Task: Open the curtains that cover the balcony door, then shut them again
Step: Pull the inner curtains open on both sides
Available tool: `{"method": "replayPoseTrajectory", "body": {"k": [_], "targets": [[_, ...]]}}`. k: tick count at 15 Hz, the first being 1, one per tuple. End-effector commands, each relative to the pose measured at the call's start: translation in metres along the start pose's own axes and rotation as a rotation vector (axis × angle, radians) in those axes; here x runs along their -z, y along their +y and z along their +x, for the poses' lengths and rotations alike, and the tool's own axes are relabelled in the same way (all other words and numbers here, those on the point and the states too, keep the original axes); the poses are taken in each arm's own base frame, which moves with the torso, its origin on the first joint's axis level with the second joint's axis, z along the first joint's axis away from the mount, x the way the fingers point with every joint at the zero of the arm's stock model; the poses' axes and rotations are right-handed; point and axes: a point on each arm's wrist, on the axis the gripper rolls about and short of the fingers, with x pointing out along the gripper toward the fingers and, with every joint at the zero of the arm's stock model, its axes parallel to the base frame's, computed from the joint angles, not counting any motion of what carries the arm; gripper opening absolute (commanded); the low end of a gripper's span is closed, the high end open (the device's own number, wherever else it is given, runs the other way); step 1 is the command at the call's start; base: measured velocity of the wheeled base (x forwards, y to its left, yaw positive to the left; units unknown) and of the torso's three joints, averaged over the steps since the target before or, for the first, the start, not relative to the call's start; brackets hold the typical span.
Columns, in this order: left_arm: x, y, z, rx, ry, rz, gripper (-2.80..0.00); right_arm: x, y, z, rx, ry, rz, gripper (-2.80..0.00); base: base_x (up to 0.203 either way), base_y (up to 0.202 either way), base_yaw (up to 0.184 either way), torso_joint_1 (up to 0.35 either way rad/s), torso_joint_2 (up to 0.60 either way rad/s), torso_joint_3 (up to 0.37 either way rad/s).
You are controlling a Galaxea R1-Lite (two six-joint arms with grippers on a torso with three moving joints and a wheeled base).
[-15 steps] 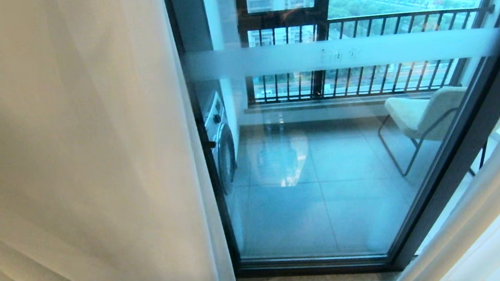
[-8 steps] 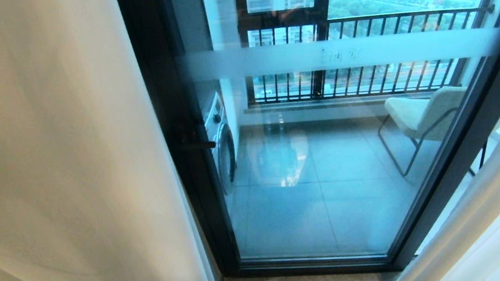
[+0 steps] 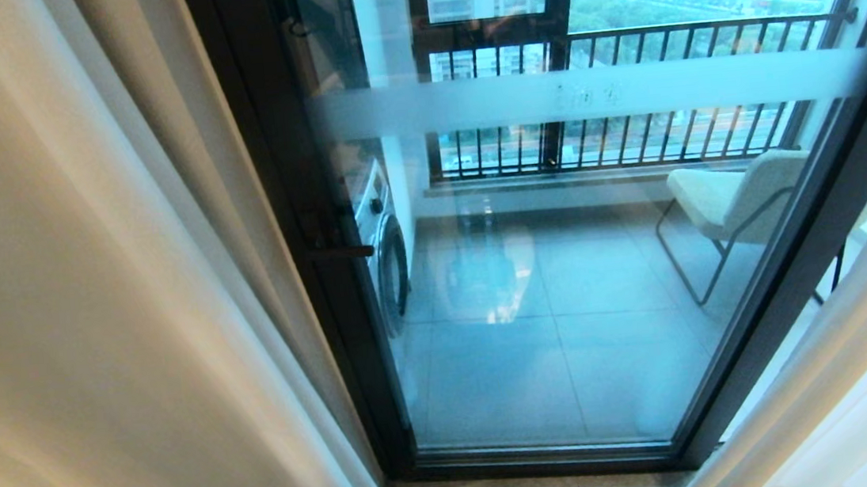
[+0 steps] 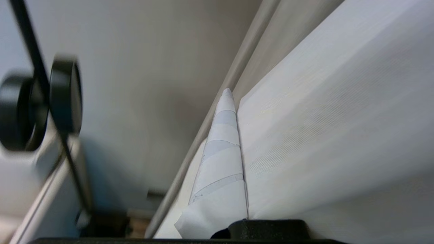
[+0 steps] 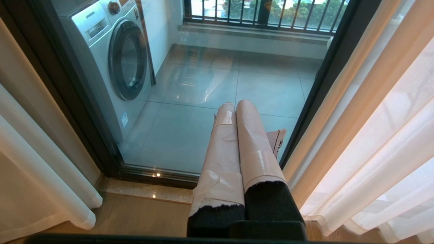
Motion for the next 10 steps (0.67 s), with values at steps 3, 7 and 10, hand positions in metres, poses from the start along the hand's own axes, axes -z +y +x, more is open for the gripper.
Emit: {"method": "replayPoseTrajectory", "body": {"k": [3, 7, 10], "targets": [[0.014, 0.004, 0.005, -0.067, 0.093, 0.004, -2.80, 0.000, 0.000, 0.000, -0.002, -0.001, -0.001, -2.80, 0.000, 0.000, 0.000, 0.000, 0.00, 0.000], [0.015, 0.002, 0.003, -0.060, 0.103, 0.014, -2.80, 0.000, 0.000, 0.000, -0.002, -0.001, -0.001, -2.80, 0.000, 0.000, 0.000, 0.000, 0.00, 0.000], [0.008, -0.007, -0.008, -0.022, 0.090, 0.060, -2.80, 0.000, 0.000, 0.000, -0.002, -0.001, -0.001, -2.80, 0.000, 0.000, 0.000, 0.000, 0.00, 0.000]]}}
